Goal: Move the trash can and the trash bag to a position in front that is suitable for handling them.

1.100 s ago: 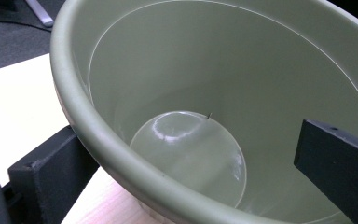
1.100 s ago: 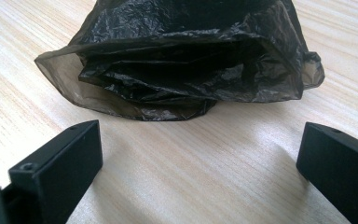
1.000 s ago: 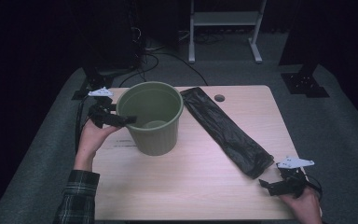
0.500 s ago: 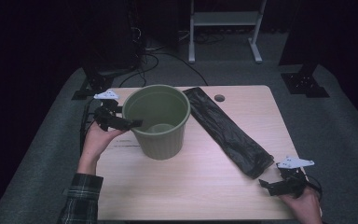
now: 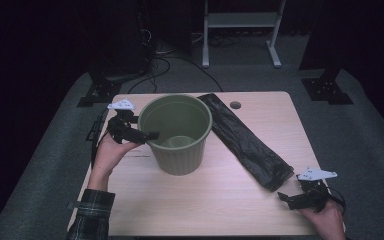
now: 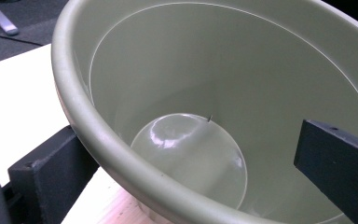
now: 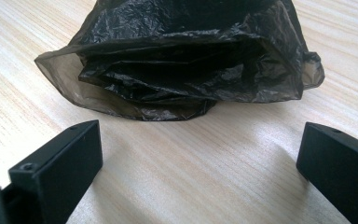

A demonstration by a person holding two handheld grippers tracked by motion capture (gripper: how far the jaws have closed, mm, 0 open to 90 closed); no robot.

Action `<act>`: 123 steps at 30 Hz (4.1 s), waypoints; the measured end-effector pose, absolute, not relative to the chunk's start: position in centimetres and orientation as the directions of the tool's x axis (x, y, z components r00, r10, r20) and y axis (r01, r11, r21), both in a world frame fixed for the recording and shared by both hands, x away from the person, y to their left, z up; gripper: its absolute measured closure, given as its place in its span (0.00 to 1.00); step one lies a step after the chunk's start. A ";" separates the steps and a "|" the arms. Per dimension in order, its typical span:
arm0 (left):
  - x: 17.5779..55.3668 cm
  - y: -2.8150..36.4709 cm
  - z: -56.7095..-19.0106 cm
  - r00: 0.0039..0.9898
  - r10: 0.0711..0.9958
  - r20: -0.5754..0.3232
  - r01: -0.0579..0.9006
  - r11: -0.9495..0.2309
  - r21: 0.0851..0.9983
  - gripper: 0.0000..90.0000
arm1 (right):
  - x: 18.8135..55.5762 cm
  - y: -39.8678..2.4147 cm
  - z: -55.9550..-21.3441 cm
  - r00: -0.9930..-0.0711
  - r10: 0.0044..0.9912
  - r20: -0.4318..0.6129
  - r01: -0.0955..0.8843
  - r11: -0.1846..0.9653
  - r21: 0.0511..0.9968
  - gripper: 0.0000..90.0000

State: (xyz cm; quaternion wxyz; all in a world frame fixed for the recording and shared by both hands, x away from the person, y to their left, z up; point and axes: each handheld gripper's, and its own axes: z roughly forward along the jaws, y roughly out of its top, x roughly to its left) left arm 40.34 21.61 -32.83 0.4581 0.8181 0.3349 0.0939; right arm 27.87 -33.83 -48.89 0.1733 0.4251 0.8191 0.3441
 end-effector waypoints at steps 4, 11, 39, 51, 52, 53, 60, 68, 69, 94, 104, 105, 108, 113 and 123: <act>39.9 20.8 -32.9 0.771 0.618 -0.153 0.453 -0.364 0.813 0.00 | 27.9 -33.8 -48.9 -0.579 0.816 0.008 0.576 0.402 0.712 0.00; 39.2 19.5 -33.0 0.788 0.596 -0.153 0.437 -0.367 0.821 0.00 | 27.9 -33.8 -48.9 -0.579 0.815 0.007 0.575 0.403 0.712 0.00; 37.4 14.2 -33.4 0.862 0.491 -0.125 0.371 -0.444 0.816 0.00 | 27.9 -33.8 -48.9 -0.577 0.816 0.008 0.578 0.401 0.711 0.00; 36.6 12.8 -33.4 0.882 0.454 -0.128 0.356 -0.462 0.812 0.00 | 27.9 -33.8 -48.9 -0.578 0.816 0.009 0.578 0.401 0.711 0.00; 36.6 12.8 -33.4 0.882 0.454 -0.128 0.356 -0.462 0.812 0.00 | 27.9 -33.8 -48.9 -0.578 0.816 0.009 0.578 0.401 0.711 0.00; 36.5 12.8 -33.4 0.883 0.452 -0.129 0.355 -0.462 0.813 0.00 | 27.9 -33.8 -48.9 -0.578 0.816 0.009 0.578 0.401 0.711 0.00; 36.9 14.3 -32.8 0.866 0.477 -0.152 0.361 -0.384 0.850 0.00 | 27.9 -33.8 -48.9 -0.578 0.816 0.009 0.578 0.401 0.711 0.00; 36.2 16.2 -32.0 0.858 0.494 -0.141 0.343 -0.346 0.873 0.00 | 27.9 -33.8 -48.9 -0.578 0.816 0.009 0.578 0.401 0.711 0.00; 35.9 16.7 -31.8 0.857 0.497 -0.137 0.338 -0.342 0.876 0.00 | 27.8 -33.8 -48.9 -0.576 0.817 0.010 0.579 0.400 0.710 0.00; 31.6 21.4 -36.4 0.834 0.540 -0.114 0.359 -0.374 0.855 0.00 | 27.8 -33.8 -48.9 -0.573 0.819 0.011 0.582 0.397 0.710 0.00; 30.9 21.1 -39.5 0.847 0.526 -0.077 0.331 -0.409 0.850 0.00 | 27.8 -33.8 -48.9 -0.573 0.819 0.011 0.582 0.397 0.710 0.00; 30.9 21.1 -39.5 0.847 0.526 -0.077 0.331 -0.409 0.850 0.00 | 27.8 -33.8 -48.9 -0.573 0.819 0.011 0.582 0.397 0.710 0.00; 31.0 20.8 -40.7 0.848 0.525 -0.069 0.327 -0.418 0.847 0.00 | 27.8 -33.8 -48.9 -0.573 0.819 0.011 0.582 0.397 0.710 0.00; 31.4 20.1 -42.4 0.852 0.521 -0.054 0.326 -0.448 0.832 0.00 | 27.8 -33.8 -48.9 -0.573 0.819 0.011 0.581 0.397 0.710 0.00; 31.8 18.9 -45.5 0.849 0.526 -0.042 0.343 -0.489 0.802 0.00 | 27.8 -33.8 -48.9 -0.573 0.820 0.012 0.582 0.396 0.710 0.00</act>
